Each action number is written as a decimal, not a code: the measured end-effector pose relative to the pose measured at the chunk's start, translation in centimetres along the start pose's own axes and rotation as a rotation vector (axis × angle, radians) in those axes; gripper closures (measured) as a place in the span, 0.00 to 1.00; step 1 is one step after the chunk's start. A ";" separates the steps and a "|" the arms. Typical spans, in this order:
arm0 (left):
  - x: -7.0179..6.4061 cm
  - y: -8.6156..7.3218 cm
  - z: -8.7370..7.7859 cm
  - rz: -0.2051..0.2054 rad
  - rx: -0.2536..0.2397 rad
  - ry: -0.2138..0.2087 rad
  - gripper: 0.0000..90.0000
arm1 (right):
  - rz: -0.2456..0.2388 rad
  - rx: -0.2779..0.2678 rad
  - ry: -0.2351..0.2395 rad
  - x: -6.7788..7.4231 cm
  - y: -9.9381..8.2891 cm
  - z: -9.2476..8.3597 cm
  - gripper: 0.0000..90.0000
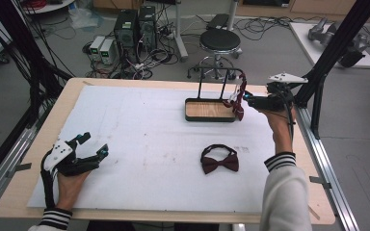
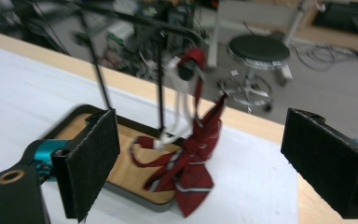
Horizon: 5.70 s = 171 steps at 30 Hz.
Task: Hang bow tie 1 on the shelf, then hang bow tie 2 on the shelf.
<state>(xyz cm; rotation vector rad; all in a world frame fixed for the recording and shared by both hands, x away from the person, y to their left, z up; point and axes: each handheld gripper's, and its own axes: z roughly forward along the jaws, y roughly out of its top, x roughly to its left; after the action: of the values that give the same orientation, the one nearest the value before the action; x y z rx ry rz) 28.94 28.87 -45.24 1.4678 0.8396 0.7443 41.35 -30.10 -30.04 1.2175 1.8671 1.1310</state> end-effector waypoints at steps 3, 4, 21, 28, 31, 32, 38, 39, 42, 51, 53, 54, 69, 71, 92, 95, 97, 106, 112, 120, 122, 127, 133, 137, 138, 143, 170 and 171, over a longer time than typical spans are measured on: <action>0.0 0.0 0.0 0.002 -0.002 -0.002 0.17 | -0.005 -0.020 0.018 0.4 -0.4 -1.2 0.12; -0.1 0.0 0.0 0.002 -0.004 -0.002 0.17 | -0.005 -0.051 0.036 0.8 -0.7 -2.6 0.12; 0.0 0.0 -0.1 0.000 -0.006 -0.003 0.17 | -0.042 -0.291 0.147 5.6 -6.4 -9.9 0.12; 0.0 0.0 -0.1 0.000 -0.006 -0.003 0.17 | -0.037 -0.280 0.188 6.4 -8.4 -10.1 0.12; 0.0 0.0 -0.1 0.001 -0.005 -0.002 0.17 | -0.011 -0.273 0.195 6.3 -9.1 -10.1 0.12; 0.0 0.0 -0.1 0.001 -0.005 -0.001 0.17 | -0.006 -0.275 0.196 6.3 -9.4 -10.1 0.12; -0.1 0.0 -0.1 0.003 -0.004 0.000 0.17 | -0.006 -0.283 0.196 6.4 -10.9 -9.9 0.12; -0.1 0.0 -0.1 0.003 -0.004 0.000 0.17 | 0.002 -0.287 0.199 6.4 -11.1 -9.9 0.12; -0.1 0.0 -0.1 0.005 -0.004 0.001 0.17 | 0.032 -0.280 0.210 6.3 -11.5 -9.6 0.12; -0.1 0.0 0.0 0.004 -0.004 0.004 0.17 | 0.029 -0.243 0.239 6.6 -11.3 -9.4 0.12; -0.1 0.0 0.0 0.004 -0.004 0.004 0.17 | 0.039 -0.237 0.238 6.5 -11.3 -9.5 0.12; -0.1 0.0 0.0 0.002 -0.004 0.003 0.17 | 0.040 -0.235 0.240 6.5 -11.3 -9.5 0.12; -0.1 0.0 0.0 0.001 -0.004 0.003 0.17 | -0.050 -0.127 0.293 6.6 -10.4 -8.9 0.12; -0.1 0.0 0.0 0.003 -0.004 0.004 0.17 | -0.057 -0.114 0.297 6.6 -10.3 -8.8 0.12; 0.0 0.0 0.0 0.001 -0.004 0.002 0.17 | -0.246 0.207 0.397 7.0 -11.2 -4.6 0.16; 0.0 0.0 0.0 0.001 -0.004 0.002 0.17 | -0.259 0.232 0.408 7.1 -11.4 -4.3 0.17; 0.0 0.0 0.0 -0.002 -0.004 0.003 0.17 | -0.274 0.266 0.411 7.2 -11.7 -3.9 0.17; 0.0 0.0 0.0 -0.003 -0.005 0.003 0.17 | -0.319 0.349 0.448 7.4 -12.2 -2.7 0.18; 0.0 0.0 -0.1 -0.003 -0.003 0.002 0.17 | -0.359 0.409 0.466 7.7 -12.6 -2.1 0.21; 0.0 0.0 0.0 -0.007 -0.006 0.001 0.17 | -0.384 0.443 0.464 7.8 -12.8 -1.5 0.21; 0.0 0.0 0.0 -0.006 -0.005 0.002 0.17 | -0.392 0.457 0.468 7.9 -12.9 -1.3 0.24; 0.1 0.0 -0.1 -0.006 -0.004 0.001 0.17 | -0.404 0.484 0.475 8.0 -13.1 -1.0 0.28; 0.0 0.0 -0.1 -0.005 -0.004 0.001 0.17 | -0.422 0.500 0.472 8.0 -13.2 -0.8 0.31; 0.0 0.0 0.0 -0.006 -0.004 0.002 0.17 | -0.441 0.502 0.469 8.1 -13.2 -0.7 0.31; 0.0 0.0 0.0 -0.006 -0.005 0.002 0.17 | -0.451 0.504 0.469 8.1 -13.2 -0.7 0.31; 0.0 0.0 0.0 -0.006 -0.005 0.002 0.17 | -0.468 0.519 0.464 8.2 -13.3 -0.5 0.35; 0.0 0.0 0.0 -0.006 -0.005 0.002 0.17 | -0.342 0.582 0.537 8.0 -13.0 -0.6 0.87; 0.0 0.0 0.0 -0.006 -0.005 0.002 0.17 | -0.342 0.582 0.537 8.0 -13.0 -0.6 0.87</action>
<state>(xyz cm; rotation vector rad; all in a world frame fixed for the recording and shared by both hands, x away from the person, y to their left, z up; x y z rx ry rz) 28.92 28.93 -45.26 1.4601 0.8431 0.7430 32.82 -25.53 -41.91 0.8555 2.8253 0.7890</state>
